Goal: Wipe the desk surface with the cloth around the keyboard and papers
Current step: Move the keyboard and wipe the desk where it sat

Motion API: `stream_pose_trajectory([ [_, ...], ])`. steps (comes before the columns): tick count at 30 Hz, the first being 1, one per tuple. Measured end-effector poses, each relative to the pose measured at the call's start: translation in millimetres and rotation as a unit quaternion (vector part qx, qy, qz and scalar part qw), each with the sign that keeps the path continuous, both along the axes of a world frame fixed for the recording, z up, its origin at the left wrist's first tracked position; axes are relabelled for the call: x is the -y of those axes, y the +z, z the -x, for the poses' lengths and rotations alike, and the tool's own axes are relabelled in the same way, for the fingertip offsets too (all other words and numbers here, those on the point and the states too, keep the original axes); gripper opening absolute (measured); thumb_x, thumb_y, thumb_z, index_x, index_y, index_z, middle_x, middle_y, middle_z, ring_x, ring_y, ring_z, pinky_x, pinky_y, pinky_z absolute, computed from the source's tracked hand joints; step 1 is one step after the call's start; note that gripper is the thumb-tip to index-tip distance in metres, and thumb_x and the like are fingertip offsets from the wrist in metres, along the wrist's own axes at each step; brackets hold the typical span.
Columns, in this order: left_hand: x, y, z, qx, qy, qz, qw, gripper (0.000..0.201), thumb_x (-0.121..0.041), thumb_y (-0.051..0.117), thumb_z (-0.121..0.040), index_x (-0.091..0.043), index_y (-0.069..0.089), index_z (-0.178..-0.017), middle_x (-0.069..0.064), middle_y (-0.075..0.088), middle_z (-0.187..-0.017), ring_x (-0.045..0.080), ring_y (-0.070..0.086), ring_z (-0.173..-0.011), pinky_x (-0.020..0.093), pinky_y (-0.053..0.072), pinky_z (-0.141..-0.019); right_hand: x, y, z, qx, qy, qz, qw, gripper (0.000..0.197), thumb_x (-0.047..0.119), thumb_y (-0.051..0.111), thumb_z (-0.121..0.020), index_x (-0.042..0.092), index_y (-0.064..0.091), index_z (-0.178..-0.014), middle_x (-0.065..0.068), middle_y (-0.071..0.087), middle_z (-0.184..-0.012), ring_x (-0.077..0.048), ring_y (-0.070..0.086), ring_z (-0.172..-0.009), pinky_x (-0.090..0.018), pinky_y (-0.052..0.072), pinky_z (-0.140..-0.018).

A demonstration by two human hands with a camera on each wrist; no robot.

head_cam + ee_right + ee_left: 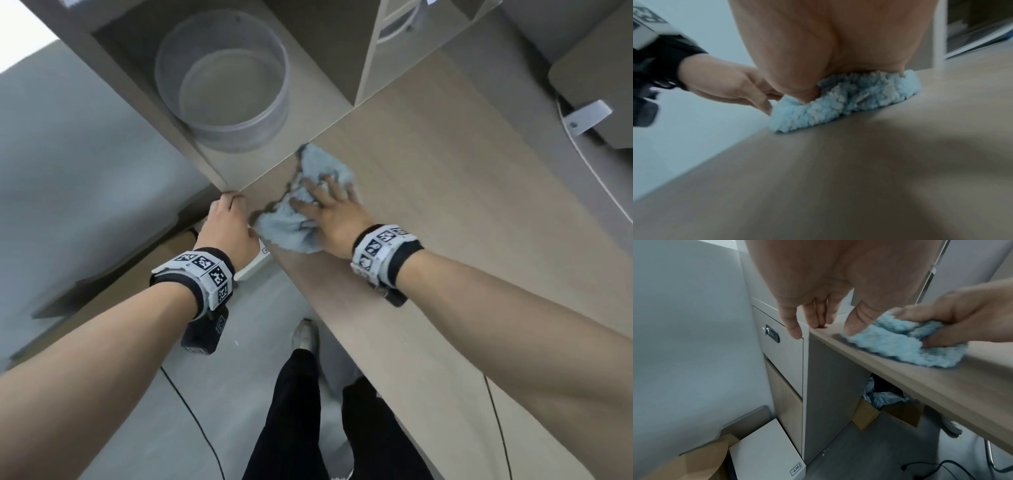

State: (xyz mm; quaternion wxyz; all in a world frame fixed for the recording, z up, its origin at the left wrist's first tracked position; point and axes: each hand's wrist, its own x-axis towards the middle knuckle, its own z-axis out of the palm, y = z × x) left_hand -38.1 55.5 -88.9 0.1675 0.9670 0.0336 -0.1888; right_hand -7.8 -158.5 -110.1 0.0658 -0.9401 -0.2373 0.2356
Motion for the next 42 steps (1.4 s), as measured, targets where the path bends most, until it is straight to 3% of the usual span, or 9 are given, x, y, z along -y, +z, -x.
stream_pose_trajectory([
  [5, 3, 3, 3, -0.008, 0.003, 0.016, 1.0, 0.063, -0.004, 0.05, -0.081, -0.004, 0.036, -0.143, 0.012, 0.036, -0.146, 0.031, 0.032, -0.134, 0.034, 0.031, -0.11, 51, 3, -38, 0.006, -0.264, 0.028, 0.964, 0.075, 0.034, 0.06, -0.091, 0.034, 0.019, -0.154, -0.005, -0.004, -0.165, -0.04, -0.005, -0.15, -0.061, 0.005, -0.118],
  [7, 3, 3, 3, -0.009, 0.004, 0.015, 1.0, 0.063, -0.005, 0.05, -0.081, -0.005, 0.037, -0.142, 0.01, 0.036, -0.147, 0.03, 0.032, -0.135, 0.037, 0.034, -0.11, 18, 6, -36, 0.016, -0.255, 0.057, 0.965, 0.071, 0.035, 0.054, -0.094, 0.031, 0.016, -0.154, -0.008, -0.006, -0.165, -0.043, -0.005, -0.149, -0.064, 0.007, -0.116],
  [12, 2, 7, 3, -0.033, 0.001, 0.015, 0.999, 0.067, -0.007, 0.05, -0.077, -0.007, 0.038, -0.144, 0.012, 0.039, -0.147, 0.032, 0.034, -0.136, 0.037, 0.031, -0.112, -45, 12, 13, -0.027, -0.068, -0.012, 0.997, 0.076, 0.037, 0.061, -0.09, 0.034, 0.023, -0.154, -0.006, -0.005, -0.165, -0.041, -0.008, -0.149, -0.061, 0.0, -0.118],
  [17, 4, 23, 6, -0.073, 0.016, -0.029, 0.997, 0.055, -0.009, 0.05, -0.082, 0.001, 0.041, -0.135, 0.02, 0.043, -0.135, 0.037, 0.039, -0.128, 0.043, 0.039, -0.104, -35, 23, 17, 0.007, -0.159, -0.101, 0.982, 0.067, 0.023, 0.061, -0.09, 0.033, 0.033, -0.151, -0.006, 0.004, -0.165, -0.04, 0.001, -0.149, -0.058, 0.011, -0.118],
  [21, 18, 45, 5, -0.035, -0.003, -0.002, 0.999, 0.059, -0.008, 0.048, -0.081, -0.003, 0.038, -0.139, 0.023, 0.038, -0.141, 0.041, 0.035, -0.132, 0.045, 0.035, -0.11, -6, 43, 28, -0.012, -0.196, -0.116, 0.974, 0.066, 0.041, 0.061, -0.091, 0.026, 0.037, -0.15, -0.01, 0.011, -0.163, -0.038, 0.01, -0.148, -0.055, 0.02, -0.117],
  [25, 60, 64, -1, -0.014, -0.023, 0.007, 1.0, 0.054, -0.011, 0.052, -0.083, -0.002, 0.04, -0.135, 0.025, 0.042, -0.138, 0.041, 0.039, -0.13, 0.046, 0.034, -0.11, 50, 56, 55, 0.006, -0.273, -0.138, 0.952, 0.062, 0.04, 0.061, -0.091, 0.018, 0.041, -0.146, -0.016, 0.031, -0.153, -0.037, 0.032, -0.138, -0.046, 0.031, -0.113],
  [29, 132, 69, 2, -0.044, -0.039, 0.044, 0.997, 0.047, -0.019, 0.055, -0.087, -0.008, 0.046, -0.132, 0.019, 0.06, -0.124, 0.037, 0.056, -0.116, 0.041, 0.045, -0.101, 134, 68, 87, -0.019, -0.432, -0.16, 0.888, 0.062, 0.042, 0.059, -0.093, 0.014, 0.039, -0.146, -0.013, 0.045, -0.143, -0.03, 0.042, -0.133, -0.037, 0.035, -0.108],
  [37, 361, 80, 79, -0.099, -0.125, 0.115, 0.98, 0.045, -0.032, 0.058, -0.09, -0.014, 0.051, -0.131, 0.009, 0.063, -0.126, 0.03, 0.056, -0.119, 0.033, 0.041, -0.105, 357, 96, 231, 0.039, -0.669, -0.187, 0.718, 0.056, 0.032, 0.056, -0.095, 0.008, 0.042, -0.144, -0.014, 0.047, -0.145, -0.029, 0.047, -0.13, -0.03, 0.035, -0.104],
  [42, 498, 71, 153, -0.128, -0.201, 0.114, 0.964, 0.05, -0.032, 0.058, -0.091, -0.009, 0.051, -0.135, 0.012, 0.056, -0.136, 0.032, 0.051, -0.125, 0.034, 0.038, -0.106, 486, 97, 365, 0.099, -0.8, -0.183, 0.563, 0.06, 0.04, 0.06, -0.092, 0.009, 0.045, -0.142, -0.012, 0.054, -0.139, -0.028, 0.05, -0.129, -0.031, 0.037, -0.107],
])
